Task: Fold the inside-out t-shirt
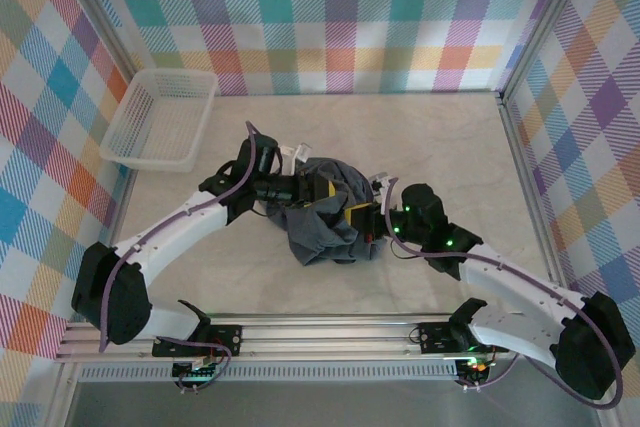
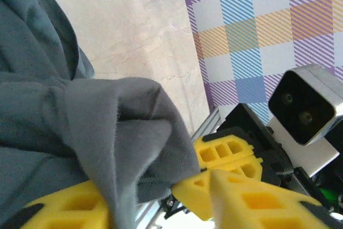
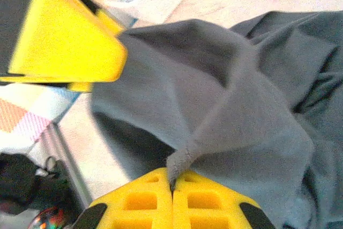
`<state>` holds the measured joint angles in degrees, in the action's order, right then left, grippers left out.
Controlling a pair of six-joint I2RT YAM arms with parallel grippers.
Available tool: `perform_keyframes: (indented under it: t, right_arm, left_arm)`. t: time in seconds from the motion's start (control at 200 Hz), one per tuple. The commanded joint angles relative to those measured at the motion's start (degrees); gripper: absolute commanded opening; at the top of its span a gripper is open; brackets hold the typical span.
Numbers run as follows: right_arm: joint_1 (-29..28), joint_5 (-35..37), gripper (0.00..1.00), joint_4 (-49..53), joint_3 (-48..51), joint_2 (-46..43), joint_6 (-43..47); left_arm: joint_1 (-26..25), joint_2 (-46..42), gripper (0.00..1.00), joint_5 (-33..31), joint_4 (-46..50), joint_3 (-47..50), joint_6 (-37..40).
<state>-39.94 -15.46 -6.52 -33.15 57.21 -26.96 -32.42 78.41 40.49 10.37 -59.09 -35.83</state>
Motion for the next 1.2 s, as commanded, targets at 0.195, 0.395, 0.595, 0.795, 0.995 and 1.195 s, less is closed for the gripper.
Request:
perform_keyframes:
  t: [0.195, 0.395, 0.595, 0.795, 0.995, 1.195]
  right_arm:
    - [5.47, -11.06, 0.00, -4.74, -1.26, 1.44, -7.84]
    - [6.00, -12.71, 0.00, -4.17, -1.99, 3.67, -8.28]
    - [6.26, -12.42, 0.00, -3.24, -2.02, 3.89, -8.48]
    - [6.62, -12.73, 0.00, -1.89, -2.49, 3.35, -8.01]
    - [6.62, -13.18, 0.00, -3.03, -2.84, 3.52, -8.61]
    - [6.63, -13.65, 0.00, -2.05, -3.71, 3.79, -8.54]
  left_arm:
    - [-1.83, -14.48, 0.78, -27.43, 16.96, -1.76, 20.56]
    - [-20.14, -13.51, 0.59, -57.13, 22.02, -3.32, 25.77]
    - [-26.58, -3.32, 0.32, -60.24, 18.49, -5.23, 27.24]
    - [-26.81, -3.24, 0.67, -63.18, 12.67, 1.47, 33.86]
    - [-26.31, 0.02, 0.80, -66.78, 10.00, 3.49, 39.80]
    - [-24.80, 4.30, 0.66, -69.51, 6.05, 3.07, 41.61]
